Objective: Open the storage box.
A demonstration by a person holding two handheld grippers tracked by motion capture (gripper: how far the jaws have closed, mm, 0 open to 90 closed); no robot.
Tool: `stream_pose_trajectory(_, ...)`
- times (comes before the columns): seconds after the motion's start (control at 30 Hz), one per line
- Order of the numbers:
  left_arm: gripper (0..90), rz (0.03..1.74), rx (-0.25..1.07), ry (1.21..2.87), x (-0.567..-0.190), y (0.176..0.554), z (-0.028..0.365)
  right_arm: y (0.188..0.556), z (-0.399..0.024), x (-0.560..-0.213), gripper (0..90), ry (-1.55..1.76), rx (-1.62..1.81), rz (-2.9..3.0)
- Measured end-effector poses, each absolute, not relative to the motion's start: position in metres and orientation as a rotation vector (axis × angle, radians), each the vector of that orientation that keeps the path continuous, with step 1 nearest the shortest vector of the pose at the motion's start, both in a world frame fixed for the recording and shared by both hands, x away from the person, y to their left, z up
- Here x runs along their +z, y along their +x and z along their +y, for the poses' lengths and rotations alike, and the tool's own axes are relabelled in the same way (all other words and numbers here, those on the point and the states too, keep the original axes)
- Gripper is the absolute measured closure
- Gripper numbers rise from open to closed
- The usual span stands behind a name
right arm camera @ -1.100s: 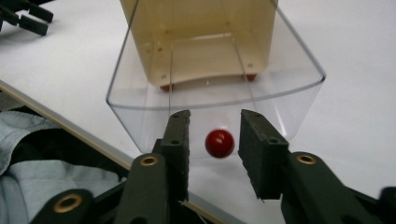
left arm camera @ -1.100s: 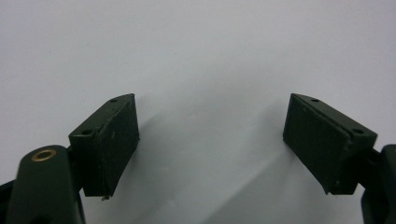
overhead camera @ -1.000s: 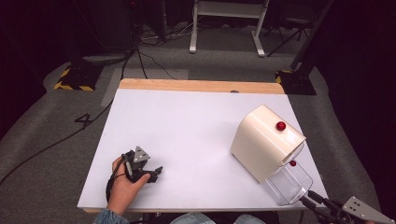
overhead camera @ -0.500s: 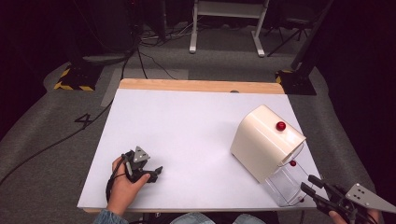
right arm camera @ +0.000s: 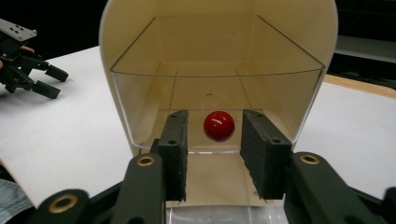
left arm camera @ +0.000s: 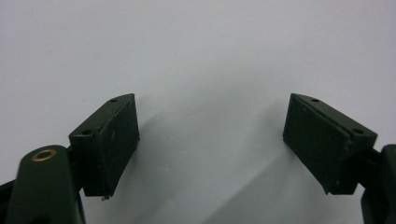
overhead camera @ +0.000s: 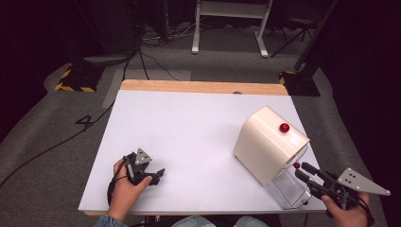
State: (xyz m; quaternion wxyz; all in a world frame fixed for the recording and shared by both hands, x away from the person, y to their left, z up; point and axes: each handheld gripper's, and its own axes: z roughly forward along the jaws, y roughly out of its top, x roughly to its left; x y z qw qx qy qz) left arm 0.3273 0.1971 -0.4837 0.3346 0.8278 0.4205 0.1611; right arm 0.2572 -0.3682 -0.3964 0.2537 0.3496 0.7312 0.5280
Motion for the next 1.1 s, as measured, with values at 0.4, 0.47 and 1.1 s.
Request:
stream_pose_trajectory(0.4, 18.6, 1.098, 0.421, 2.158, -0.484, 0.327, 0.197, 0.260, -0.365, -0.399, 74.1, 0.943, 1.417, 1.987)
stream_pose_trajectory(0.47, 18.6, 1.098, 0.421, 2.158, -0.484, 0.327, 0.197, 0.255, -0.368, -0.397, 74.1, 0.947, 1.413, 1.988)
stream_pose_trajectory(1.1, 18.5, 1.104, 0.417, 2.159, -0.484, 0.328, 0.197, 0.207, -0.398, -0.399, 74.1, 1.001, 1.409, 1.958)
